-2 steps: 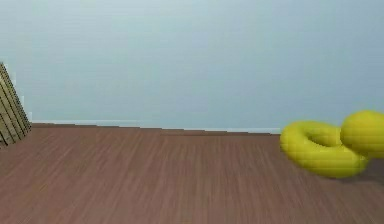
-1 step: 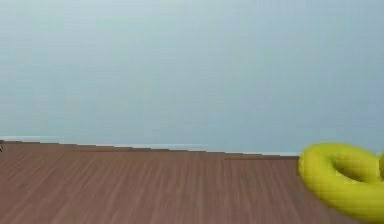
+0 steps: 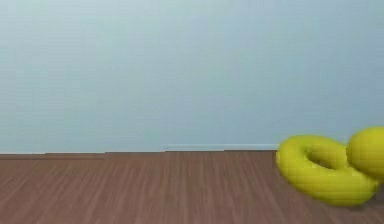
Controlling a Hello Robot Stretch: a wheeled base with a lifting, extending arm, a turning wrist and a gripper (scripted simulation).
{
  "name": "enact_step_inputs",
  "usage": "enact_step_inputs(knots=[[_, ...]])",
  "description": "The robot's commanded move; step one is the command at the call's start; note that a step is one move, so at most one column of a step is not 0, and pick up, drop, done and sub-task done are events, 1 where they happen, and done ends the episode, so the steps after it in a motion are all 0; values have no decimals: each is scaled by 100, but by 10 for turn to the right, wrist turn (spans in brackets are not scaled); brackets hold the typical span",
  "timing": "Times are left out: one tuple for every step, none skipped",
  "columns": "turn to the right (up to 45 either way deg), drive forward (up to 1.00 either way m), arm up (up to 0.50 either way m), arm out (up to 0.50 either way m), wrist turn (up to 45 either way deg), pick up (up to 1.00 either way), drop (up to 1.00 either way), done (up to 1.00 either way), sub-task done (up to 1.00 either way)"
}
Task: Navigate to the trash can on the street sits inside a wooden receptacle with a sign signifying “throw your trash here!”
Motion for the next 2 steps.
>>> enact_step_inputs(knots=[[0, 15, 0, 0, 0, 0, 0, 0, 0], [-450, 0, 0, 0, 0, 0, 0, 0, 0]])
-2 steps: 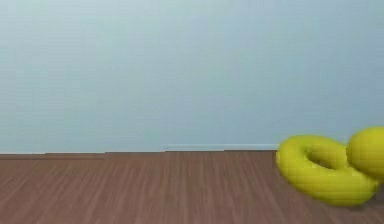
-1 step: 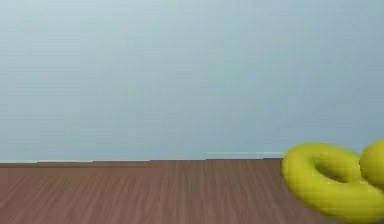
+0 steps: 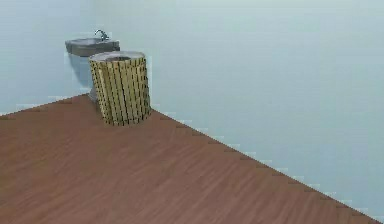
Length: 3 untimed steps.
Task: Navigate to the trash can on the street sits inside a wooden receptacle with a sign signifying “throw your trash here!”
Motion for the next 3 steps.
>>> enact_step_inputs(knots=[[-180, 0, 0, 0, 0, 0, 0, 0, 0], [0, 100, 0, 0, 0, 0, 0, 0, 0], [-30, 0, 0, 0, 0, 0, 0, 0, 0]])
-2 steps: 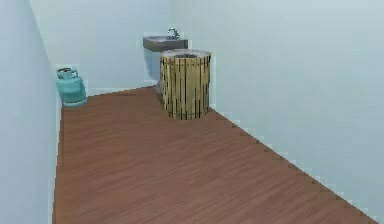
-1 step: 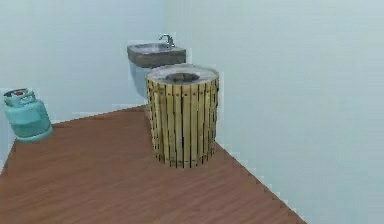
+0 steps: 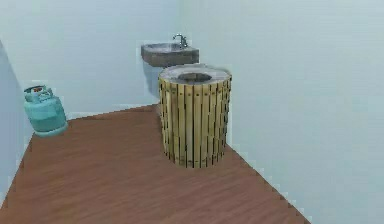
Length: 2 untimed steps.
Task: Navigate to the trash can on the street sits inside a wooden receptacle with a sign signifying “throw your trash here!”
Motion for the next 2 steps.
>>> enact_step_inputs(knots=[[0, 65, 0, 0, 0, 0, 0, 0, 0], [0, 0, 0, 0, 0, 0, 0, 100, 0]])
